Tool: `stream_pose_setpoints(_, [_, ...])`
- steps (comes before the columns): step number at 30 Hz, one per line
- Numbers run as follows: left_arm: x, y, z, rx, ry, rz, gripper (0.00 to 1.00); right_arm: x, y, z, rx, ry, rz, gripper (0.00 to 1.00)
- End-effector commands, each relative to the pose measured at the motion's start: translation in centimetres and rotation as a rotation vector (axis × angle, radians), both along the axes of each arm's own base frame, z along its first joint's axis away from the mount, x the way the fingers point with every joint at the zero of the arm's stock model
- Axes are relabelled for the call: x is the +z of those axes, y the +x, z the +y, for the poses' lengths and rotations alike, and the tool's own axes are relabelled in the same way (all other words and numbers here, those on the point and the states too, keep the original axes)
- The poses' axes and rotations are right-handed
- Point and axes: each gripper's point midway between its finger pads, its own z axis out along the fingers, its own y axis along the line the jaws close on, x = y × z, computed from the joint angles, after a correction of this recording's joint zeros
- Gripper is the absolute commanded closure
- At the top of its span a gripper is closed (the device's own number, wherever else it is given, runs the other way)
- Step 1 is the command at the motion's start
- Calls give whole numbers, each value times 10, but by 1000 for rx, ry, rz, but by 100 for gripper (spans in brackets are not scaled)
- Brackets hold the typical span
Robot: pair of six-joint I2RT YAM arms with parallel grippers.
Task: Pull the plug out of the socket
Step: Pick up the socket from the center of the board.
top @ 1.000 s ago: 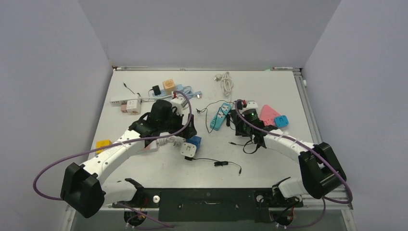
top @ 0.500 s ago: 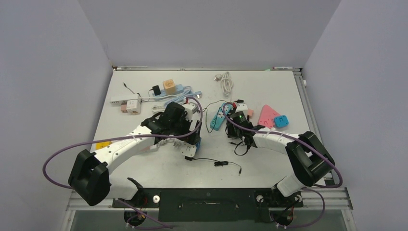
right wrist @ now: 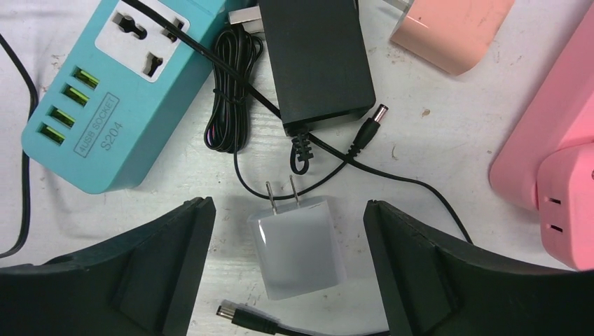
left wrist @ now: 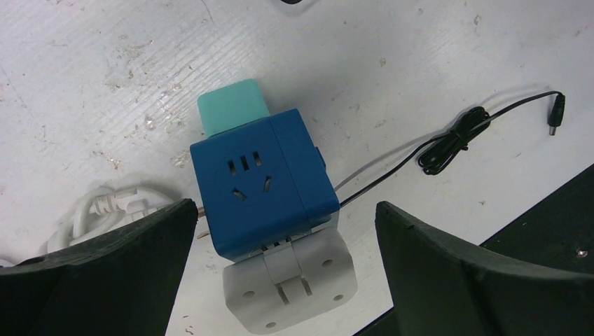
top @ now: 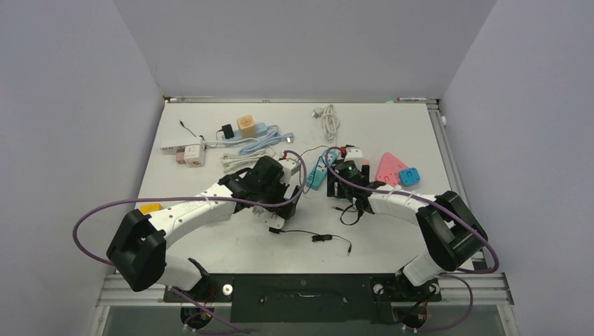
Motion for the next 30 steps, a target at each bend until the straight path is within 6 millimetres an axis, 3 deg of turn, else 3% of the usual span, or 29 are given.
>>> stream_pose_setpoints(1, [14,16,-2,20,27,-78,4,33,12,0,-39,59,-103,18])
stream_pose_setpoints(11, [6,24,-2,42,68,-70,0,58,0,-19,-87,104,-173,15])
stream_pose_setpoints(23, [11,17,-14,16,-7,-48,71,82,-21,-34,-49,116,-237,12])
stream_pose_setpoints(27, [41,21,-14,39,-99,-137,95,108,-32,-23,46,204,-307,5])
stream_pose_setpoints(30, [81,22,-9,46,-242,-250,100,130,-44,-13,93,311,-339,0])
